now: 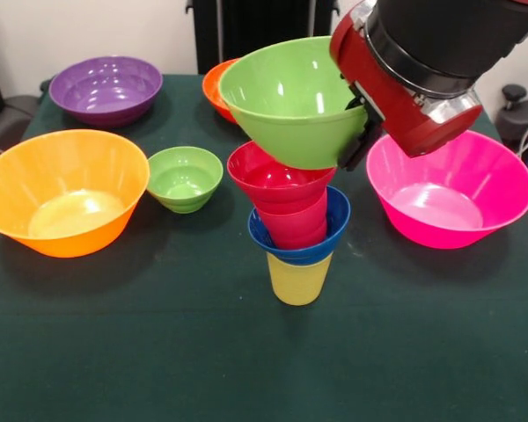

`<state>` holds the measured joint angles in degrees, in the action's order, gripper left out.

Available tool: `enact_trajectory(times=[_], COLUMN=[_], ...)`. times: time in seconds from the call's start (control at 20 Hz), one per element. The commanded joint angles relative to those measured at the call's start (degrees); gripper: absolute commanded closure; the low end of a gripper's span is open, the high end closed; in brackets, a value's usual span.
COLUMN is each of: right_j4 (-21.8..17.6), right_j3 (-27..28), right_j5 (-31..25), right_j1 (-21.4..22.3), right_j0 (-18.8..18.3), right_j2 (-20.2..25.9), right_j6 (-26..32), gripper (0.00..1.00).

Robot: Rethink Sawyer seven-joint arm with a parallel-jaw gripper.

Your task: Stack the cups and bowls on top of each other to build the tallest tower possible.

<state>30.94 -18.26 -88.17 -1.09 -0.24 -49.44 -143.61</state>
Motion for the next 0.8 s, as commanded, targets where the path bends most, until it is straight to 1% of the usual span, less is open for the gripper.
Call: enact_trajectory(times=[0.05,0.45,0.8], right_j4=[-5.43,-6.76,-7.95], right_j3=[-7.06,-11.28,-12.77], right_j5=[1.84,5.2,6.73], right_j1=[1.49,2.88,3.41], right_j0=[1.01,1.87,2.11], right_j2=[4.74,5.99,6.96], right_j6=[4.56,6.17,6.5], gripper=[1.0,1.0,1.0])
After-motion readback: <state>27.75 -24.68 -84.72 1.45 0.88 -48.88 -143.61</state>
